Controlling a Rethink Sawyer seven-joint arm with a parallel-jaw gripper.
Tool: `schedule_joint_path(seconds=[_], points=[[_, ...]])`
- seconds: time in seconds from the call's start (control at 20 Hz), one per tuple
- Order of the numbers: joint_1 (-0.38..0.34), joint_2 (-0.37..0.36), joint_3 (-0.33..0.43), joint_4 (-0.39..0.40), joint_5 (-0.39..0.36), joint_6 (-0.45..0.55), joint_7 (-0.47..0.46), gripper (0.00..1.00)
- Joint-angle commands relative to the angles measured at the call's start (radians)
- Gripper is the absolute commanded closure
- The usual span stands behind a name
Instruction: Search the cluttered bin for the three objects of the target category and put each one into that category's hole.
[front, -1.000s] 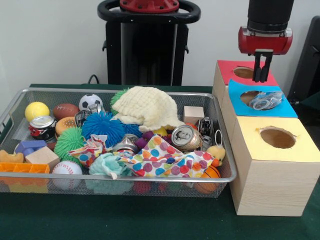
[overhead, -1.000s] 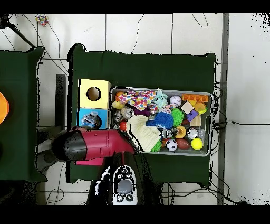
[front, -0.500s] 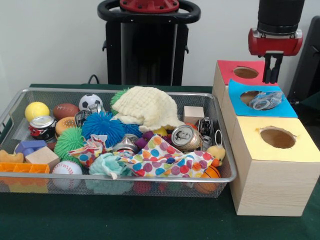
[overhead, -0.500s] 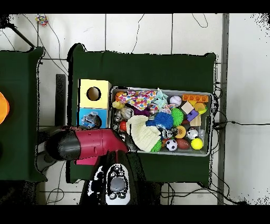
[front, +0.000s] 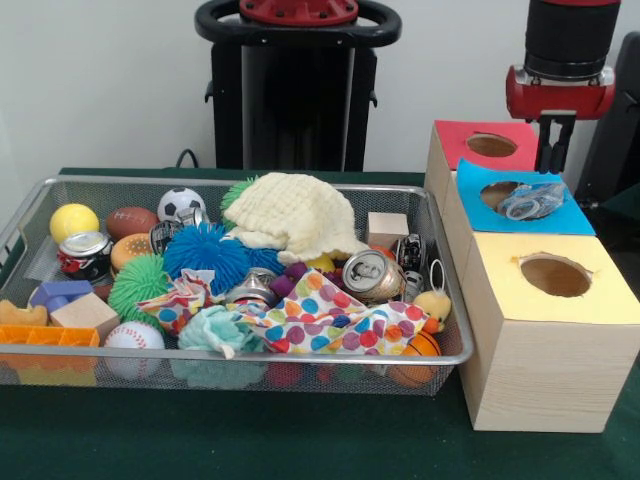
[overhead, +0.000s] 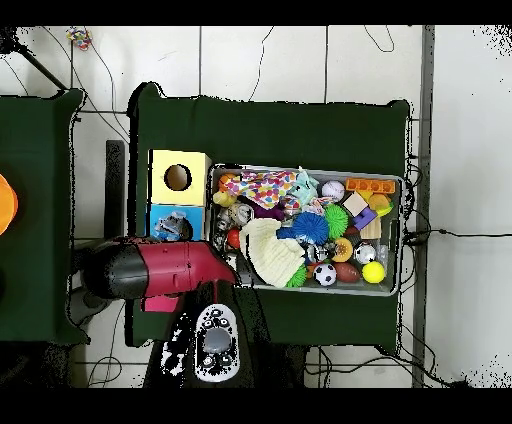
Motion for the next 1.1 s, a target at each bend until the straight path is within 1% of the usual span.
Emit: schedule_joint_path(seconds=[0.05,0.35,0.55,0.7,0.9,1.1], points=[[0.023,0.044,0.038,-0.041,0.059,0.041,0.185,1.0],[0.041,0.092,0.035,-0.057,0.076,-0.009,0.19,1.0],[0.054,0.1,0.027,-0.038,0.085,-0.041,0.199,1.0],[0.055,0.116,0.027,-0.037,0.089,-0.061,0.194,1.0],[0.042,0.132,0.037,-0.05,0.096,-0.069,0.178,1.0],[0.036,0.125,0.044,-0.057,0.107,-0.055,0.173,1.0]])
